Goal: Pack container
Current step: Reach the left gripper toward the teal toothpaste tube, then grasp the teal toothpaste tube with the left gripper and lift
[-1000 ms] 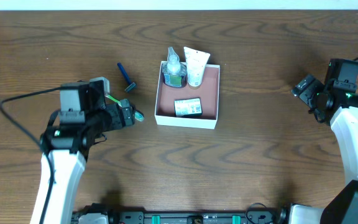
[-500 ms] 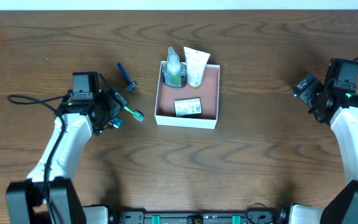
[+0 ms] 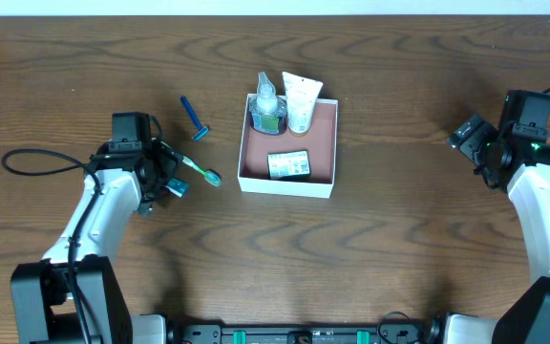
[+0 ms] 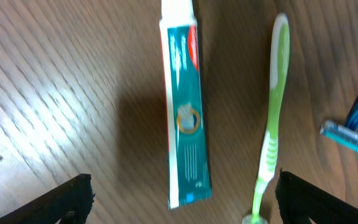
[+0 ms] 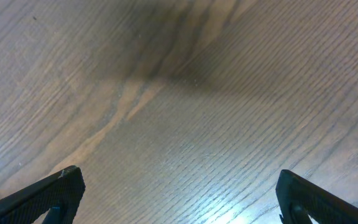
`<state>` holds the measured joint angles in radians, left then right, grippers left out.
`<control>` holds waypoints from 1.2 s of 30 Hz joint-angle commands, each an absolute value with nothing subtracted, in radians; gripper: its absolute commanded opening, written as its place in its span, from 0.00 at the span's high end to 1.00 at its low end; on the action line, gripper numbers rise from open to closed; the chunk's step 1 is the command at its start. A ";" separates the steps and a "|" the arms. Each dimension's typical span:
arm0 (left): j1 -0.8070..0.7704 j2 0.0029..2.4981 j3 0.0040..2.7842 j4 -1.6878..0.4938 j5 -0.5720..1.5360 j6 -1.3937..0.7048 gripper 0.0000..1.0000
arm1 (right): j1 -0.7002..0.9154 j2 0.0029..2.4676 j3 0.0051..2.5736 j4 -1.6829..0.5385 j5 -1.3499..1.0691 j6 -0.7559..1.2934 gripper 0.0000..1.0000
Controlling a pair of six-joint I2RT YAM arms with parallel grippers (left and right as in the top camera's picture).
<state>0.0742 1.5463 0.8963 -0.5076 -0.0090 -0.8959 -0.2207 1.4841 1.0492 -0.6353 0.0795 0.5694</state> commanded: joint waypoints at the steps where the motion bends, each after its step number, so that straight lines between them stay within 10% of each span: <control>1: 0.091 1.587 0.894 -0.499 -0.057 -0.884 0.06 | -0.228 1.487 1.051 -0.636 0.086 0.579 0.01; 36: 0.160 1.712 0.921 -0.546 0.052 -0.629 0.14 | -0.228 1.487 1.051 -0.636 0.086 0.579 0.01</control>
<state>0.1226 1.7035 0.9024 -0.5755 0.0631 -0.7113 -0.2207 1.4837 1.0492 -0.6353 0.0795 0.5694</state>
